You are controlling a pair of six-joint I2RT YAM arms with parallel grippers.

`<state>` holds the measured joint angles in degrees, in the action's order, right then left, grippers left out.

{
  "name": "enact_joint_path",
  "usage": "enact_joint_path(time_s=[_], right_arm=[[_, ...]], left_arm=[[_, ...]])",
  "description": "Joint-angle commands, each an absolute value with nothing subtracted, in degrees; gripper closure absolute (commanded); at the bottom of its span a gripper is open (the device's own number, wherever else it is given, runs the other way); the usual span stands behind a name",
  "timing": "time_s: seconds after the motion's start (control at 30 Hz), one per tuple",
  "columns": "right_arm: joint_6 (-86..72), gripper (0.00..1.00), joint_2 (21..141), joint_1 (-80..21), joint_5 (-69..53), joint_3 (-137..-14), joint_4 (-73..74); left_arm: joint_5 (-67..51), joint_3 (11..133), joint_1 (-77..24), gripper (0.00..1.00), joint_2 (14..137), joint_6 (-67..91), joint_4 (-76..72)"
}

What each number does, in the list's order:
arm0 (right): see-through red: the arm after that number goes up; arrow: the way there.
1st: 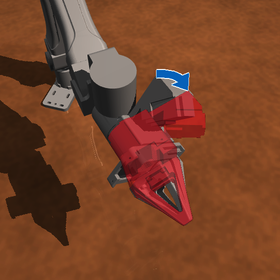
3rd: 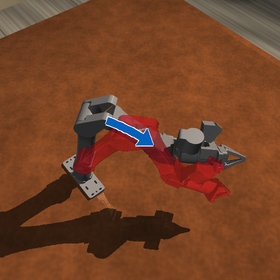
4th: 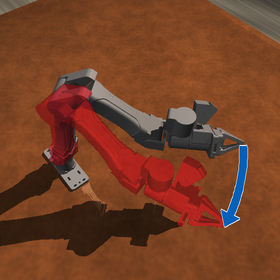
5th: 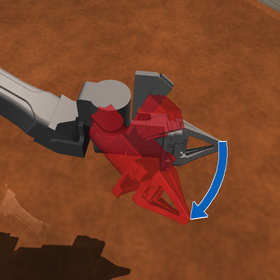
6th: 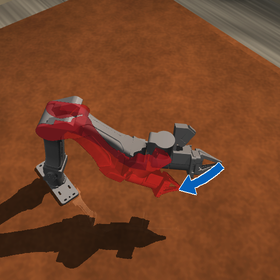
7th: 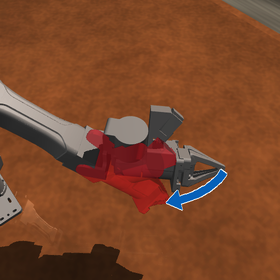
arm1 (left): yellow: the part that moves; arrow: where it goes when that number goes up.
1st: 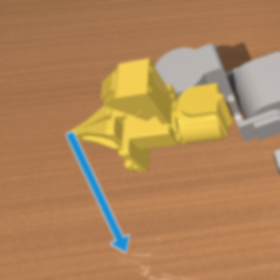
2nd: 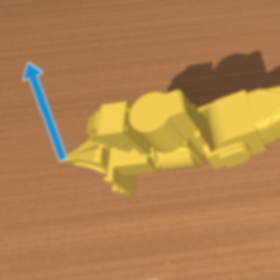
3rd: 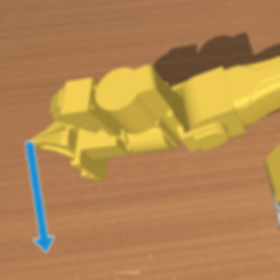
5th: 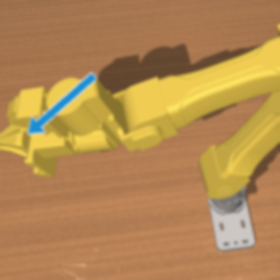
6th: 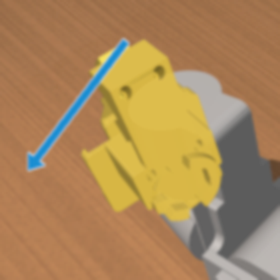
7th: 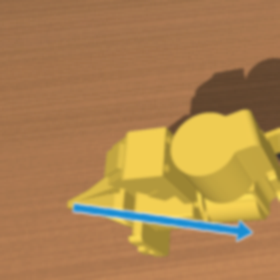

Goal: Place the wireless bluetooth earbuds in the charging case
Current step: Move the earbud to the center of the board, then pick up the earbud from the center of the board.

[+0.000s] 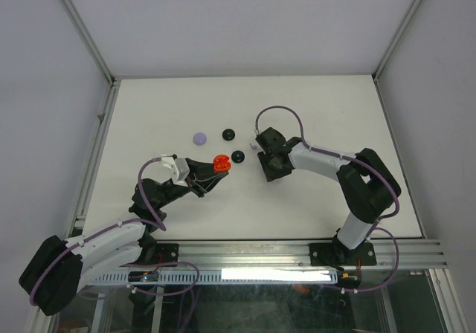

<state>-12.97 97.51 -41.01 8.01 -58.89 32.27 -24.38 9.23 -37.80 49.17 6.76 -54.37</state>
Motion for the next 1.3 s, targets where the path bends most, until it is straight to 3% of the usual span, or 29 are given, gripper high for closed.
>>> enact_joint_path(time_s=[0.0,0.4,0.73,0.9,1.27], right_arm=[[-13.17,0.58,96.49,-38.05,12.78,-58.2,32.96],[-15.41,0.58,95.88,-27.8,13.39,-58.1,30.33],[-22.43,0.59,87.62,-27.52,-0.23,-55.6,24.24],[-28.97,0.6,83.8,-27.53,0.1,-50.04,17.84],[-34.12,0.6,86.64,-27.75,-5.74,-47.07,13.54]], left_arm=[[-24.96,9.67,-37.88,1.0,48.14,5.72,-54.94],[-24.73,9.84,-37.83,1.0,48.45,5.86,-55.09],[-23.95,9.93,-37.88,1.0,48.94,6.09,-55.19],[-24.19,10.16,-37.88,1.0,49.89,6.4,-56.49],[-24.36,10.35,-37.79,1.0,49.91,6.78,-55.55]])
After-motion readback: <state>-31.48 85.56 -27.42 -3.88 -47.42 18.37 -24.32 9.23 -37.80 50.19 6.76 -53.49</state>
